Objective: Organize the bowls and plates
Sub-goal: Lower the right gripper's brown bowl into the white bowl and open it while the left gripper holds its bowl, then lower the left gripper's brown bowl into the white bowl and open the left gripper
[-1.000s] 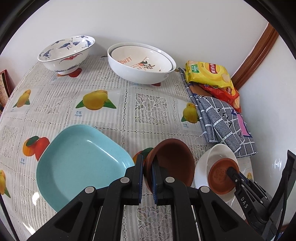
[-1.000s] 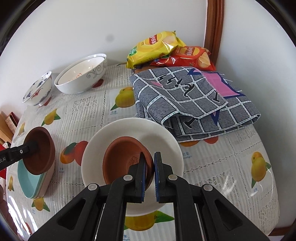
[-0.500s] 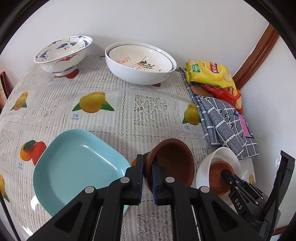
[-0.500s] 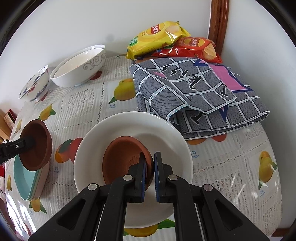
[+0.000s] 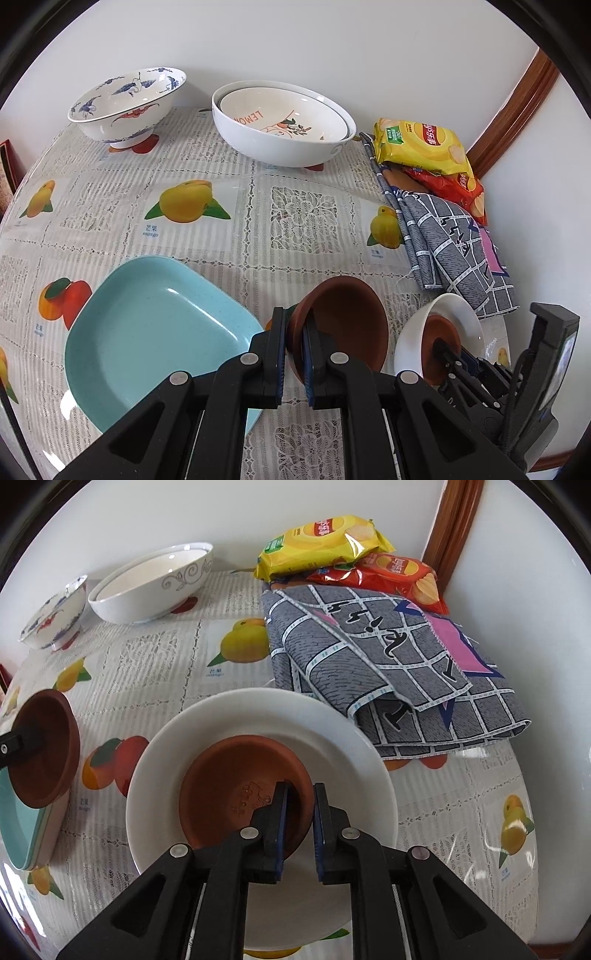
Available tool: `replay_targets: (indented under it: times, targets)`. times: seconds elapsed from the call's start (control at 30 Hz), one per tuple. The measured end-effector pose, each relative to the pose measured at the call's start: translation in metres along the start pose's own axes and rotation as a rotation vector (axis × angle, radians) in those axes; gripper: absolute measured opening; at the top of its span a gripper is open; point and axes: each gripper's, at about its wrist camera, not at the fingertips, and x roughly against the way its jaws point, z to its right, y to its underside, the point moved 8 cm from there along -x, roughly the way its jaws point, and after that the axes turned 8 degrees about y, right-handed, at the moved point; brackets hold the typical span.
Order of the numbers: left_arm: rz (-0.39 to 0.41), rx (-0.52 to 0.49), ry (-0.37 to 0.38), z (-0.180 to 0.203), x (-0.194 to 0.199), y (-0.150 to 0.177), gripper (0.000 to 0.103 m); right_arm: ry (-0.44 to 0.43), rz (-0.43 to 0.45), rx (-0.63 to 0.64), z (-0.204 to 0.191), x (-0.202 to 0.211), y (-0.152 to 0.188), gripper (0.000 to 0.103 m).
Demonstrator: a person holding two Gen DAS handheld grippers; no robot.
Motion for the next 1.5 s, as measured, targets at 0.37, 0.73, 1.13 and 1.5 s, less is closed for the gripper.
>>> replay_targets:
  times: [0.37, 0.73, 1.13, 1.5]
  targets:
    - [0.004, -0.006, 0.013, 0.003, 0.006, 0.002, 0.008, 0.03, -0.007, 0.036, 0.0, -0.001, 0.003, 0.021]
    - [0.034, -0.06, 0.071, 0.048, 0.022, 0.005, 0.008, -0.086, 0.105, -0.088, 0.04, 0.057, -0.004, 0.041]
    - [-0.017, -0.136, 0.108, 0.11, -0.003, 0.03, 0.008, -0.02, 0.159, -0.195, 0.118, 0.083, 0.02, 0.042]
    - [-0.064, -0.118, 0.062, 0.12, -0.041, 0.035, 0.008, -0.001, 0.15, -0.243, 0.152, 0.067, 0.034, 0.042]
